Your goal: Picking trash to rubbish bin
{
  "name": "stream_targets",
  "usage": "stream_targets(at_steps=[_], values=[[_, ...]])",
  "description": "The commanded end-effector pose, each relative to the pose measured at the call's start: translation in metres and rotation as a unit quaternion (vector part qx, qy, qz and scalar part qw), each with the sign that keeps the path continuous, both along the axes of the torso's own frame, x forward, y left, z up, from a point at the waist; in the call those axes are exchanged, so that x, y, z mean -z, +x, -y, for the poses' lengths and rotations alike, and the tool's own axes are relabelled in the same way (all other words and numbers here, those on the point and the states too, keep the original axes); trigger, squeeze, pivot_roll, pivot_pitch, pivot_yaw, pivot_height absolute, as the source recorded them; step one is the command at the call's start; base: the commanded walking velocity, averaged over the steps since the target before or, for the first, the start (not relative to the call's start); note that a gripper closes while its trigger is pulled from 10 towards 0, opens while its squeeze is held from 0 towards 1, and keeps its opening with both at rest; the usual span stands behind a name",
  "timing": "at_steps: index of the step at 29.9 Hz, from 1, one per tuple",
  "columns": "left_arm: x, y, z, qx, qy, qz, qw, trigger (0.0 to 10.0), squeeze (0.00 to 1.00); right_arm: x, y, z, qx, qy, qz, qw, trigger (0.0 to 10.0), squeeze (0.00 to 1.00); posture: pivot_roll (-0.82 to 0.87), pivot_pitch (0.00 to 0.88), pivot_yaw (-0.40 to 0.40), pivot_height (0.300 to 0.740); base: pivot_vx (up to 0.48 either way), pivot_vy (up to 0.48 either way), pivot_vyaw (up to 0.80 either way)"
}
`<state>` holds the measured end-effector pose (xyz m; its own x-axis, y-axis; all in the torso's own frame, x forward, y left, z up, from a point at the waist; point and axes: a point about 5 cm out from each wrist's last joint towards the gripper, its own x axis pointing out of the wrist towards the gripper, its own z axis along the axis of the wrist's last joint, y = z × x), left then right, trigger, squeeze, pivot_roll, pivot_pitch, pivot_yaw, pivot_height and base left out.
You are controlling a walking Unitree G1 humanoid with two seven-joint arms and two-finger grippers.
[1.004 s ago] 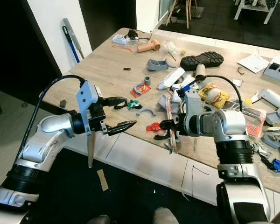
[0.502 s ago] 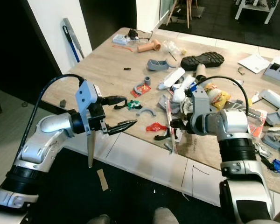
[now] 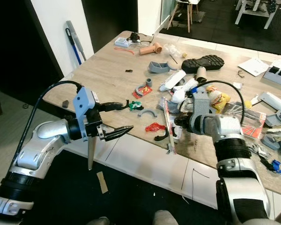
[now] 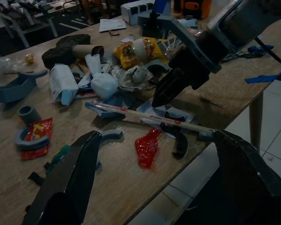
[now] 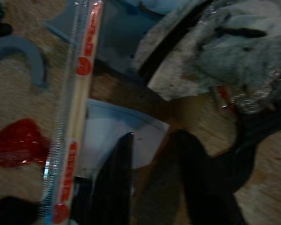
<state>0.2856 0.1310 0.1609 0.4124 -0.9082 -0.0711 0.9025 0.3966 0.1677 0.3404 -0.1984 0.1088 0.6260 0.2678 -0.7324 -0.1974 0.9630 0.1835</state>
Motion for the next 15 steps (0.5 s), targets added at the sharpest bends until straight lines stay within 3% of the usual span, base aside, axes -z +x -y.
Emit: stream_targets(at_steps=[1,5,8,9,10,12,13,14,15], values=[[0.001,-0.003,-0.003,0.003,0.007,-0.004,1.0,10.0,0.0,0.023,-0.011,-0.003,-0.004,-0.003,-0.051,0.999,0.0,0.0,-0.09,0.0,-0.007,0.74,0.0,0.0,0.0],[0.002,-0.003,-0.003,0.004,0.008,-0.006,1.0,10.0,0.0,0.021,-0.008,-0.002,-0.008,0.003,-0.034,0.999,0.0,0.0,-0.09,0.0,-0.006,0.74,0.0,0.0,0.0],[0.002,-0.003,-0.003,0.004,0.009,-0.005,1.0,10.0,0.0,0.004,0.002,-0.007,-0.013,0.054,0.019,0.998,0.0,0.0,-0.09,0.0,-0.006,0.74,0.0,0.0,0.0],[0.001,-0.003,-0.003,0.005,0.009,-0.005,1.0,10.0,0.0,-0.006,0.007,-0.009,-0.013,0.083,0.045,0.995,2.6,0.0,-0.09,0.0,-0.007,0.74,0.0,0.0,0.0],[0.001,-0.003,-0.003,0.005,0.009,-0.004,1.0,10.0,0.0,-0.014,0.01,-0.01,-0.011,0.116,0.066,0.991,10.0,0.0,-0.09,0.0,-0.007,0.74,0.0,0.0,0.0],[0.001,-0.003,-0.003,0.005,0.009,-0.004,1.0,10.0,0.0,-0.014,0.01,-0.01,-0.011,0.116,0.066,0.991,10.0,0.0,-0.09,0.0,-0.007,0.74,0.0,0.0,0.0],[0.001,-0.003,-0.003,0.005,0.009,-0.004,1.0,10.0,0.0,-0.022,0.012,-0.011,-0.013,0.139,0.082,0.987,10.0,0.0,-0.09,0.0,-0.007,0.74,0.0,0.0,0.0],[0.001,-0.003,-0.003,0.005,0.008,-0.004,1.0,10.0,0.0,-0.029,0.012,-0.011,-0.018,0.154,0.08,0.985,10.0,0.56,-0.1,0.0,-0.006,0.74,0.0,0.0,0.0],[0.001,-0.003,-0.003,0.006,0.008,-0.005,1.0,10.0,0.0,-0.032,0.012,-0.011,-0.022,0.159,0.073,0.984,10.0,0.56,-0.1,0.0,-0.006,0.74,0.0,0.0,0.0]])
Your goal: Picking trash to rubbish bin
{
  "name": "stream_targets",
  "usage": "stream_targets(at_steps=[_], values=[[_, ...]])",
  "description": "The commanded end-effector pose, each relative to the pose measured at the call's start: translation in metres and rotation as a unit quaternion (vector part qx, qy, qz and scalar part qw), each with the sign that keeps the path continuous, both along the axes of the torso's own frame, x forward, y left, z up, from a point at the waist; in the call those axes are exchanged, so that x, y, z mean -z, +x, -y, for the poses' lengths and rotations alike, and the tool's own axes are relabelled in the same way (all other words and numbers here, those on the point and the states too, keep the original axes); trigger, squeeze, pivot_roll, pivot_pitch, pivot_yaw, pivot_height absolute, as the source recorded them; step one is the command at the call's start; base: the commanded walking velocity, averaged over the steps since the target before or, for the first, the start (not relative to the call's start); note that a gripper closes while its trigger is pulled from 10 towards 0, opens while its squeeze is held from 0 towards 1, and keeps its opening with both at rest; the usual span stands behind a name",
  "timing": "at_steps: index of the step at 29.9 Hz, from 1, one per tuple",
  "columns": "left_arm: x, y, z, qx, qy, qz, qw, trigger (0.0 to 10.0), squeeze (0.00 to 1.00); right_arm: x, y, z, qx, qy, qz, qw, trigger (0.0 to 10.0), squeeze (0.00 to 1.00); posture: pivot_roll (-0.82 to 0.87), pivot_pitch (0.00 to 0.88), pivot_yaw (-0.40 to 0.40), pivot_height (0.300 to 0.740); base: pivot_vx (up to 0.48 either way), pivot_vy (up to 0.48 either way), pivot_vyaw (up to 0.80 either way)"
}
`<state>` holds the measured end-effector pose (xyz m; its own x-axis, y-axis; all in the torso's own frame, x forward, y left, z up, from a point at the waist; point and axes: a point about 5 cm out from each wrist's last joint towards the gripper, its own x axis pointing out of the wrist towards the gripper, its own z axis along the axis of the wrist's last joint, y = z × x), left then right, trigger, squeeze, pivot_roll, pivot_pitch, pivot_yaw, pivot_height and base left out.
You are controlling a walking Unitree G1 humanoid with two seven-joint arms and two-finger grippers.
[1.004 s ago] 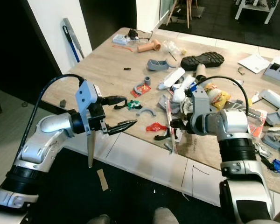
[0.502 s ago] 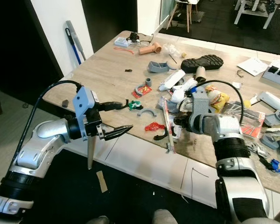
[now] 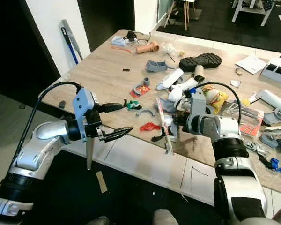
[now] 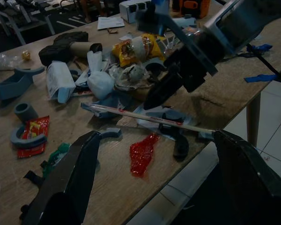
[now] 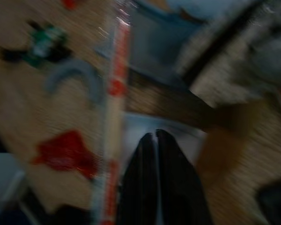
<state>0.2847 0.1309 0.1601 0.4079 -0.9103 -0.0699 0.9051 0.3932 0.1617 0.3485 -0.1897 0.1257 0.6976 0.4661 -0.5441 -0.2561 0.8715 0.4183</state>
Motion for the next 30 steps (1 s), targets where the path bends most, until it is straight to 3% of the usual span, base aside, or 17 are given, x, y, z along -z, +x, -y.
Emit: stream_targets(at_steps=[1,2,10,16,24,25,27,28,30], values=[[0.0,-0.002,-0.003,0.004,0.01,-0.002,1.0,10.0,0.0,-0.015,0.004,-0.002,-0.01,0.017,0.013,1.0,10.0,0.56,-0.1,0.0,-0.006,0.74,0.0,0.0,0.0],[0.0,-0.002,-0.003,0.004,0.01,-0.002,1.0,10.0,0.0,-0.016,0.003,-0.002,-0.014,0.018,0.008,1.0,10.0,1.0,-0.1,0.0,-0.006,0.74,0.0,0.0,0.0],[0.001,-0.004,-0.001,0.008,0.008,-0.004,1.0,10.0,0.0,-0.014,0.006,-0.008,-0.026,0.007,-0.007,1.0,10.0,1.0,-0.1,0.0,-0.012,0.74,0.0,0.0,0.0],[0.002,-0.006,0.0,0.01,0.009,-0.007,1.0,10.0,0.0,0.007,0.004,-0.016,-0.03,-0.024,-0.056,0.998,10.0,1.0,-0.08,0.0,-0.021,0.74,0.0,0.0,0.0],[0.002,-0.01,0.0,0.01,0.007,-0.009,1.0,10.0,0.0,0.011,0.006,-0.031,-0.06,-0.022,-0.056,0.996,10.0,1.0,-0.08,0.0,-0.025,0.74,0.0,0.0,0.0],[0.002,-0.011,0.0,0.01,0.007,-0.01,1.0,10.0,0.0,0.013,0.006,-0.032,-0.065,-0.032,-0.061,0.995,10.0,0.95,-0.08,0.0,-0.025,0.74,0.0,0.0,0.0],[0.002,-0.011,0.001,0.01,0.007,-0.01,1.0,10.0,0.0,0.014,0.005,-0.032,-0.069,-0.041,-0.066,0.995,10.0,0.95,-0.08,0.0,-0.025,0.74,0.0,0.0,0.0],[0.003,-0.012,0.0,0.01,0.007,-0.011,1.0,10.0,0.0,0.021,0.004,-0.029,-0.075,-0.087,-0.074,0.991,10.0,0.0,-0.08,0.0,-0.028,0.74,0.0,0.0,0.0],[0.003,-0.012,0.0,0.009,0.007,-0.012,1.0,10.0,0.0,0.035,0.001,-0.021,-0.089,-0.195,-0.082,0.973,10.0,0.0,-0.08,0.0,-0.032,0.74,0.0,0.0,0.0]])
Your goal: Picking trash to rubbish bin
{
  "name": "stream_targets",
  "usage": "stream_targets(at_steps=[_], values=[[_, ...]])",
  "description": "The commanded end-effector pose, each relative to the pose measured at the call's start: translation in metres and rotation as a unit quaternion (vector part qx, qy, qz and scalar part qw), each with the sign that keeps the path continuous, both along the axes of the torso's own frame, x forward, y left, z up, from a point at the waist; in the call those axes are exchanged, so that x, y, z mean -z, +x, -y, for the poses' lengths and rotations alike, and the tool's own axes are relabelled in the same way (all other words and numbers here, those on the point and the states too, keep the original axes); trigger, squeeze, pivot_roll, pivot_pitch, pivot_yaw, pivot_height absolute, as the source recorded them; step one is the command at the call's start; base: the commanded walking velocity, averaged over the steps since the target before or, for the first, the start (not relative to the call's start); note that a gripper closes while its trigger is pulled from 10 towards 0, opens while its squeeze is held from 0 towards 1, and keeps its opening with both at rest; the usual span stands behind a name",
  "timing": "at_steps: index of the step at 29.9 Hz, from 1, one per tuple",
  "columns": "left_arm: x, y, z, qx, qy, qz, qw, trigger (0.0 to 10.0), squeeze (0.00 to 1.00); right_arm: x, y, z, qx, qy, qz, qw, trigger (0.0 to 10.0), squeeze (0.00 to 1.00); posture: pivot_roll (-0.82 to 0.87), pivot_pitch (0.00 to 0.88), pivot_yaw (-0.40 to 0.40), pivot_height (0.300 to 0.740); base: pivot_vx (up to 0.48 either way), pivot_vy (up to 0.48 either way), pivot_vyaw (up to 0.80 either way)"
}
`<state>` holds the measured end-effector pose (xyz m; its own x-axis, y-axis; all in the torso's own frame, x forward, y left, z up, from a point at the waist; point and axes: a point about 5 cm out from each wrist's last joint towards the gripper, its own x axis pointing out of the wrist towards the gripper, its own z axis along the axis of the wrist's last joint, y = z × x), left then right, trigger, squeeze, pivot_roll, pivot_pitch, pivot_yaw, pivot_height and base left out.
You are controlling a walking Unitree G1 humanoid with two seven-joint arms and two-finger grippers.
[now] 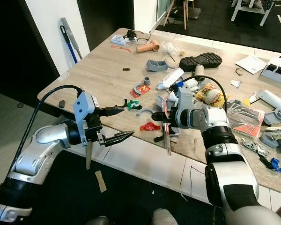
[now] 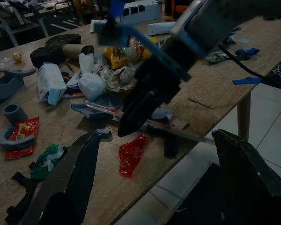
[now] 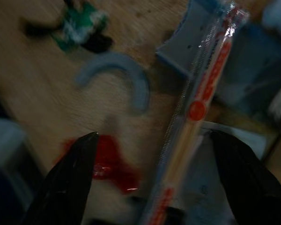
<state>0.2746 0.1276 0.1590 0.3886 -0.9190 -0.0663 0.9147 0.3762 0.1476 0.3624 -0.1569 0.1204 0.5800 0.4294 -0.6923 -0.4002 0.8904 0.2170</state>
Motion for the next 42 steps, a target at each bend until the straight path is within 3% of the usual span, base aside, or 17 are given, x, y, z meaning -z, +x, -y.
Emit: stream_targets(at_steps=[1,5,6,7,9,10,24,28,29,31,33,35,38,42], values=[[0.002,-0.002,-0.003,-0.001,0.011,-0.007,1.0,10.0,0.0,0.033,-0.013,0.015,-0.001,-0.108,-0.047,0.993,10.0,0.0,-0.08,0.0,-0.033,0.74,0.0,0.0,0.0],[0.003,-0.003,-0.003,-0.002,0.011,-0.007,1.0,10.0,0.0,0.035,-0.013,0.016,-0.004,-0.122,-0.046,0.991,10.0,0.0,-0.08,0.0,-0.033,0.74,0.0,0.0,0.0],[0.003,-0.004,-0.002,-0.002,0.01,-0.009,1.0,10.0,0.0,0.035,-0.012,0.016,-0.013,-0.144,-0.045,0.988,10.0,0.0,-0.08,0.0,-0.042,0.74,0.0,0.0,0.0],[0.004,-0.004,-0.001,-0.003,0.009,-0.01,1.0,10.0,0.0,0.036,-0.012,0.015,-0.019,-0.154,-0.043,0.987,8.7,0.0,-0.07,0.0,-0.047,0.74,0.0,0.0,0.0],[0.004,-0.005,-0.001,-0.003,0.009,-0.01,1.0,10.0,0.0,0.036,-0.011,0.015,-0.023,-0.159,-0.043,0.986,8.7,0.0,-0.07,0.0,-0.047,0.74,0.0,0.0,0.0],[0.004,-0.005,0.0,-0.004,0.008,-0.01,1.0,10.0,0.0,0.036,-0.011,0.014,-0.025,-0.156,-0.043,0.986,0.0,0.0,-0.07,0.0,-0.049,0.74,0.0,0.0,0.0],[0.004,-0.003,0.0,-0.005,0.008,-0.009,1.0,10.0,0.0,0.039,-0.011,0.017,0.01,-0.101,-0.051,0.994,0.0,0.0,-0.08,0.0,-0.045,0.74,0.0,0.0,0.0],[0.003,-0.002,0.001,-0.004,0.008,-0.007,1.0,10.0,0.0,0.03,-0.005,0.026,0.079,-0.042,-0.034,0.995,0.0,0.0,-0.08,0.0,-0.038,0.74,0.0,0.0,0.0],[0.003,-0.001,0.0,-0.004,0.008,-0.006,1.0,10.0,0.0,0.023,0.0,0.029,0.122,0.012,-0.016,0.992,0.0,0.0,-0.08,0.0,-0.033,0.74,0.0,0.0,0.0],[0.002,-0.001,0.0,-0.004,0.009,-0.006,1.0,10.0,0.0,0.02,0.002,0.031,0.141,0.037,-0.01,0.989,0.0,0.0,-0.08,0.0,-0.03,0.74,0.0,0.0,0.0],[0.002,0.0,-0.001,-0.004,0.009,-0.005,1.0,10.0,0.0,0.015,0.005,0.034,0.174,0.082,0.003,0.981,0.0,0.0,-0.08,0.0,-0.026,0.74,0.0,0.0,0.0],[0.002,0.0,-0.001,-0.005,0.01,-0.004,1.0,10.0,0.0,0.013,0.006,0.035,0.183,0.095,0.006,0.978,0.0,0.0,-0.08,0.0,-0.024,0.74,0.0,0.0,0.0],[0.0,0.001,-0.001,-0.002,0.009,-0.002,1.0,10.0,0.0,-0.007,0.015,0.044,0.235,0.228,0.052,0.943,0.0,0.0,-0.08,0.0,-0.017,0.74,0.0,0.0,0.0],[-0.004,0.003,0.0,0.002,-0.003,0.001,1.0,10.0,0.0,-0.03,0.02,0.048,0.228,0.335,0.112,0.907,0.0,0.0,-0.09,0.0,-0.007,0.74,0.0,0.0,0.0]])
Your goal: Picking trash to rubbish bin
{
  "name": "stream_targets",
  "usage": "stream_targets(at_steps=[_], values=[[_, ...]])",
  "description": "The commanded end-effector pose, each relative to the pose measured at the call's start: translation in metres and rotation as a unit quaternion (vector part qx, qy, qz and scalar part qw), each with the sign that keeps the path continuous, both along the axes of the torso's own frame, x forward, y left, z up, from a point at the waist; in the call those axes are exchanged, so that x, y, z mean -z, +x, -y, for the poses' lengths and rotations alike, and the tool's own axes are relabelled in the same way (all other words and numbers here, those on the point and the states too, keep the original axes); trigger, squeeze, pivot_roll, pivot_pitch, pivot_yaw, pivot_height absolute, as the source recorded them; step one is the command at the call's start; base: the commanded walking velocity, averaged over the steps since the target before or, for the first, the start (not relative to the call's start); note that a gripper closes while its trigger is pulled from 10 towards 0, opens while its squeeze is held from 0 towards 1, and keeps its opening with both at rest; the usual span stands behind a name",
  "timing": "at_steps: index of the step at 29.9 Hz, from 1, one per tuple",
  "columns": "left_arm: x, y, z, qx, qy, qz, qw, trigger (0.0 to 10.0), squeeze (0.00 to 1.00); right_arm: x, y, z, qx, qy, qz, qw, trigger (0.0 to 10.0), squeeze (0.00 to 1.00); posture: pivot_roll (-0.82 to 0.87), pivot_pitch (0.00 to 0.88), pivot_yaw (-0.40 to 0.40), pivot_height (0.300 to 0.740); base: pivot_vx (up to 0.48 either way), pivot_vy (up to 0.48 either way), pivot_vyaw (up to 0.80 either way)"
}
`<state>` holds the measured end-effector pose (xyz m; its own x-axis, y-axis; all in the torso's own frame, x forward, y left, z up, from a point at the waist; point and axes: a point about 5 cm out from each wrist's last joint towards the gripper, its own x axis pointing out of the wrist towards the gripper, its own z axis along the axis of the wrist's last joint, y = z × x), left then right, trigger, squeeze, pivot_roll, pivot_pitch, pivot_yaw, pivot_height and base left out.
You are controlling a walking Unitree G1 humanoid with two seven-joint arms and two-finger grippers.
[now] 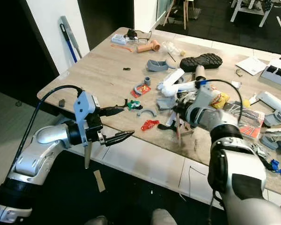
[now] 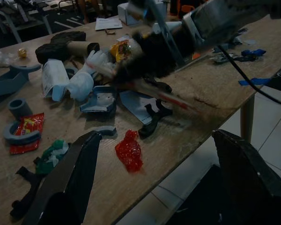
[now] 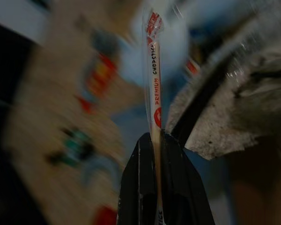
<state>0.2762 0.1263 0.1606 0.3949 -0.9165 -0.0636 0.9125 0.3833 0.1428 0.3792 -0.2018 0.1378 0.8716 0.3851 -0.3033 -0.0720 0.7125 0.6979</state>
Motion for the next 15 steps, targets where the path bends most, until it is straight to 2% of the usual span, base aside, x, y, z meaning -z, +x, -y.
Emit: stream_targets(at_steps=[1,2,7,11,12,13,14,15], values=[[-0.004,0.001,-0.001,0.007,-0.005,0.003,1.0,10.0,0.0,-0.017,0.004,0.003,0.002,0.043,0.059,0.997,0.0,0.0,-0.09,0.0,-0.007,0.74,0.0,0.0,0.0],[-0.007,0.002,-0.001,0.008,-0.017,0.006,1.0,10.0,0.0,-0.025,0.003,0.004,-0.004,0.068,0.091,0.994,0.0,0.0,-0.09,0.0,-0.003,0.74,0.0,0.0,0.0],[-0.017,0.003,-0.001,0.01,-0.052,0.009,0.999,10.0,0.0,-0.036,-0.002,0.004,-0.034,0.094,0.146,0.984,0.0,0.0,-0.09,0.0,0.002,0.74,0.0,0.0,0.0],[-0.022,0.003,-0.003,0.009,-0.073,0.01,0.997,10.0,0.0,-0.04,-0.008,0.0,-0.065,0.088,0.175,0.978,0.2,0.0,-0.1,0.0,0.004,0.74,0.0,0.0,0.0],[-0.024,0.003,-0.004,0.006,-0.086,0.008,0.996,10.0,0.0,-0.042,-0.012,-0.005,-0.09,0.085,0.189,0.974,4.2,0.0,-0.1,0.0,0.005,0.74,0.0,0.0,0.0],[-0.024,0.003,-0.004,0.005,-0.089,0.007,0.996,10.0,0.0,-0.042,-0.013,-0.006,-0.097,0.085,0.192,0.973,4.2,0.0,-0.1,0.0,0.005,0.74,0.0,0.0,0.0],[-0.025,0.003,-0.004,0.001,-0.098,0.007,0.995,10.0,0.0,-0.044,-0.016,-0.009,-0.11,0.081,0.207,0.969,10.0,0.0,-0.1,0.0,0.005,0.74,0.0,0.0,0.0],[-0.025,0.003,-0.004,0.001,-0.098,0.007,0.995,10.0,0.0,-0.044,-0.016,-0.009,-0.11,0.081,0.207,0.969,10.0,0.0,-0.1,0.0,0.005,0.74,0.0,0.0,0.0]])
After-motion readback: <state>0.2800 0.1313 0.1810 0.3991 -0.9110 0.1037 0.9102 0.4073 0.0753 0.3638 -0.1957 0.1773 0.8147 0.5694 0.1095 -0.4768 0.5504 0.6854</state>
